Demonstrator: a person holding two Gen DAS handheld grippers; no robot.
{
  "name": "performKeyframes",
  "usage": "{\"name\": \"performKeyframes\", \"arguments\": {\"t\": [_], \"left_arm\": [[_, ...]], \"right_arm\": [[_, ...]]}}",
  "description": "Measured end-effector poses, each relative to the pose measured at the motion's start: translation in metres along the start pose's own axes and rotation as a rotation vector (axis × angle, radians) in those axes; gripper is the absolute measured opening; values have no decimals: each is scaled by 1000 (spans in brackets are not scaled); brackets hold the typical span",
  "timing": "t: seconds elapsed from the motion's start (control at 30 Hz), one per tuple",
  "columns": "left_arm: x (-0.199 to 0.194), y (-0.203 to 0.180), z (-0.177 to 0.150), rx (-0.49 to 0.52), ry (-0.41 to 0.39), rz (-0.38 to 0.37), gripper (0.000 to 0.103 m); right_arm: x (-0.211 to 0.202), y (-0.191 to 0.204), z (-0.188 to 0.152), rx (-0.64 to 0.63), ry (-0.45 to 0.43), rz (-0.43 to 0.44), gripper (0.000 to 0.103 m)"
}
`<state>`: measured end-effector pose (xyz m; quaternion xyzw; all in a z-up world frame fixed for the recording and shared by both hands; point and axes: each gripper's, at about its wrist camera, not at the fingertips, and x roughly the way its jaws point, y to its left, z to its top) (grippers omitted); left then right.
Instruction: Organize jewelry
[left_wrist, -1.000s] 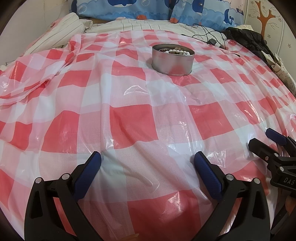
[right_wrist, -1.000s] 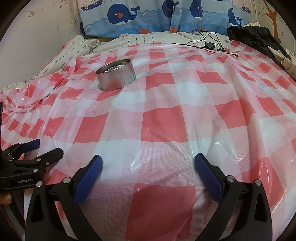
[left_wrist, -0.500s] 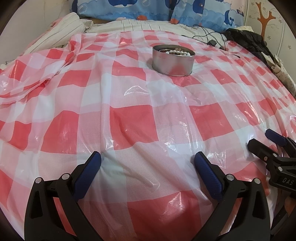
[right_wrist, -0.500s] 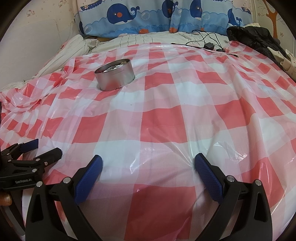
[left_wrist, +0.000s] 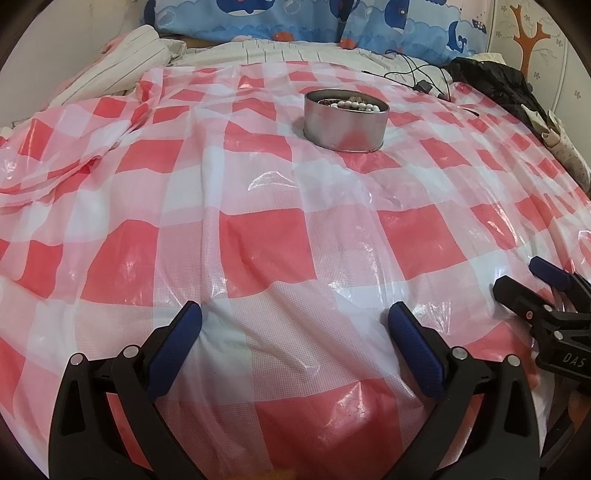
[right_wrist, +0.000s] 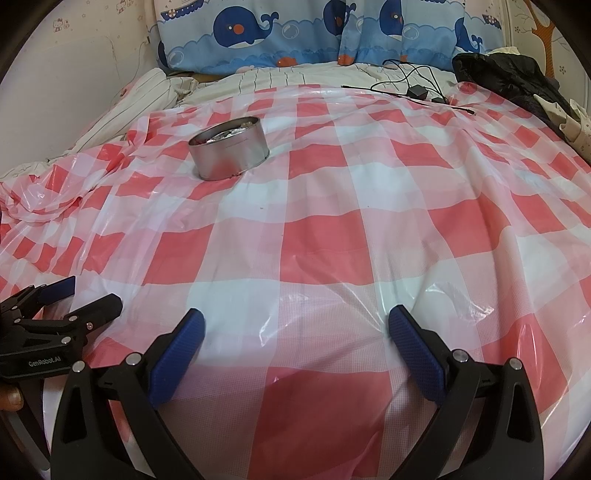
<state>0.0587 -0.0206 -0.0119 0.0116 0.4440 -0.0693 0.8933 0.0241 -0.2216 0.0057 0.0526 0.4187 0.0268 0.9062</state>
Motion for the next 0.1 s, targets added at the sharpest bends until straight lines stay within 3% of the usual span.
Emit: {"name": "performKeyframes", "arguments": {"t": [0.1], "left_arm": [[0, 0, 0, 0, 1, 0, 97]], "right_arm": [[0, 0, 0, 0, 0, 0, 96]]}}
